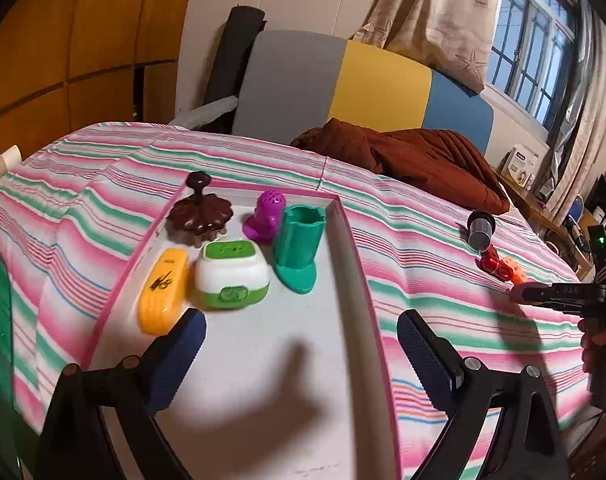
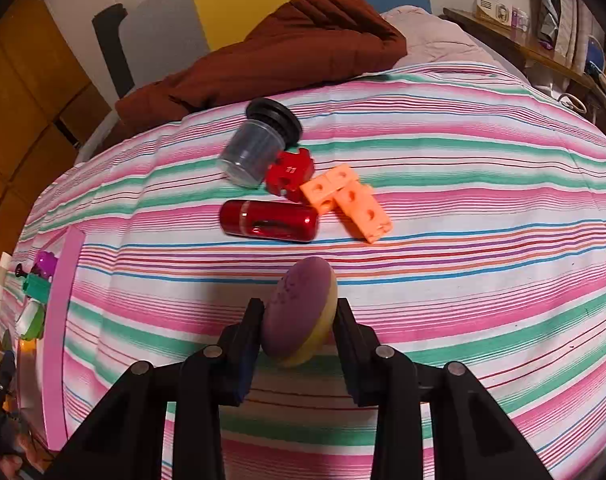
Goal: Organize rigid objects
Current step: 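Carry the purple soap into the tray and open the right gripper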
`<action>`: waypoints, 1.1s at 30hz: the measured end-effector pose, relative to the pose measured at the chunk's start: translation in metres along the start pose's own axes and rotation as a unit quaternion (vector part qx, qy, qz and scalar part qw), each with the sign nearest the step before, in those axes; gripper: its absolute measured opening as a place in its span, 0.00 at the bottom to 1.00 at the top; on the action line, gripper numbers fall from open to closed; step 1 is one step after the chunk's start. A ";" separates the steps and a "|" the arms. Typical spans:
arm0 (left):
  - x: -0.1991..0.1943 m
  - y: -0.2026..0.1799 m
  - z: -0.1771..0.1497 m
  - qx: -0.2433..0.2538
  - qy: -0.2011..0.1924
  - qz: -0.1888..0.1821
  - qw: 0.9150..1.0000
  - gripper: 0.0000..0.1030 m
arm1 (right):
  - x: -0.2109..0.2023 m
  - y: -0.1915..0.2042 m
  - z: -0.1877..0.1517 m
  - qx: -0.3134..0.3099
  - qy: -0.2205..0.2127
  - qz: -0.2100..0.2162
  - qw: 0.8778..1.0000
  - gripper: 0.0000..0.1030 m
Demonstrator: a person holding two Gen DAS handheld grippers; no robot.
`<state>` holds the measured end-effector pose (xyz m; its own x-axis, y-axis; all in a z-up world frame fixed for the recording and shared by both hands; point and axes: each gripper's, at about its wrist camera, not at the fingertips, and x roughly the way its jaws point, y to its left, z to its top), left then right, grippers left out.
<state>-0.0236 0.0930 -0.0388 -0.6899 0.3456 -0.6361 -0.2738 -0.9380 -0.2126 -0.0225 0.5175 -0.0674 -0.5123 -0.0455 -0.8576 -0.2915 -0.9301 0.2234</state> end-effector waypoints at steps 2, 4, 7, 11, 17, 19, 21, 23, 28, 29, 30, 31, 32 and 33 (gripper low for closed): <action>-0.005 0.004 -0.003 -0.002 -0.004 -0.003 1.000 0.94 | -0.001 0.004 -0.003 0.003 0.003 0.016 1.000 0.32; -0.008 0.007 -0.005 -0.001 -0.007 -0.004 1.000 0.94 | -0.001 0.012 -0.008 0.000 0.007 0.032 0.999 0.32; -0.013 0.012 -0.009 -0.001 -0.009 -0.002 1.000 0.94 | -0.004 0.028 -0.016 -0.018 0.004 0.035 0.999 0.32; -0.021 0.021 -0.013 -0.006 -0.011 -0.003 1.000 0.94 | -0.013 0.053 -0.026 -0.044 -0.016 0.068 0.997 0.29; -0.033 0.034 -0.020 -0.003 -0.017 0.005 1.000 0.94 | -0.016 0.089 -0.042 -0.088 -0.029 0.079 0.993 0.29; -0.037 0.039 -0.022 -0.008 -0.019 0.000 1.000 0.94 | -0.015 0.092 -0.045 -0.081 -0.031 0.087 0.992 0.29; -0.040 0.043 -0.022 -0.011 -0.023 0.004 1.000 0.94 | -0.016 0.095 -0.047 -0.072 -0.027 0.109 0.991 0.29; -0.043 0.047 -0.023 -0.010 -0.026 0.008 1.000 0.94 | -0.021 0.105 -0.048 -0.069 -0.024 0.136 0.988 0.29; -0.053 0.056 -0.026 -0.013 -0.042 0.025 0.999 0.94 | -0.038 0.173 -0.061 -0.130 -0.009 0.212 0.969 0.29; -0.055 0.059 -0.026 -0.014 -0.047 0.031 0.998 0.94 | -0.038 0.189 -0.064 -0.146 -0.004 0.223 0.964 0.29; -0.058 0.062 -0.025 -0.015 -0.051 0.041 0.998 0.94 | -0.037 0.203 -0.066 -0.156 0.002 0.231 0.960 0.29; -0.060 0.065 -0.025 -0.016 -0.054 0.051 0.997 0.96 | -0.036 0.219 -0.069 -0.166 0.010 0.241 0.956 0.29; -0.061 0.068 -0.024 -0.016 -0.055 0.060 0.997 0.97 | -0.033 0.232 -0.072 -0.175 0.018 0.252 0.952 0.29; -0.063 0.072 -0.023 -0.016 -0.056 0.068 0.996 0.98 | -0.028 0.250 -0.077 -0.185 0.031 0.263 0.946 0.29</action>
<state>0.0157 0.0033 -0.0313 -0.7893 0.2154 -0.5749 -0.1529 -0.9759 -0.1558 -0.0192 0.2580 -0.0229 -0.4561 -0.5486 -0.7007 0.3003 -0.8361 0.4592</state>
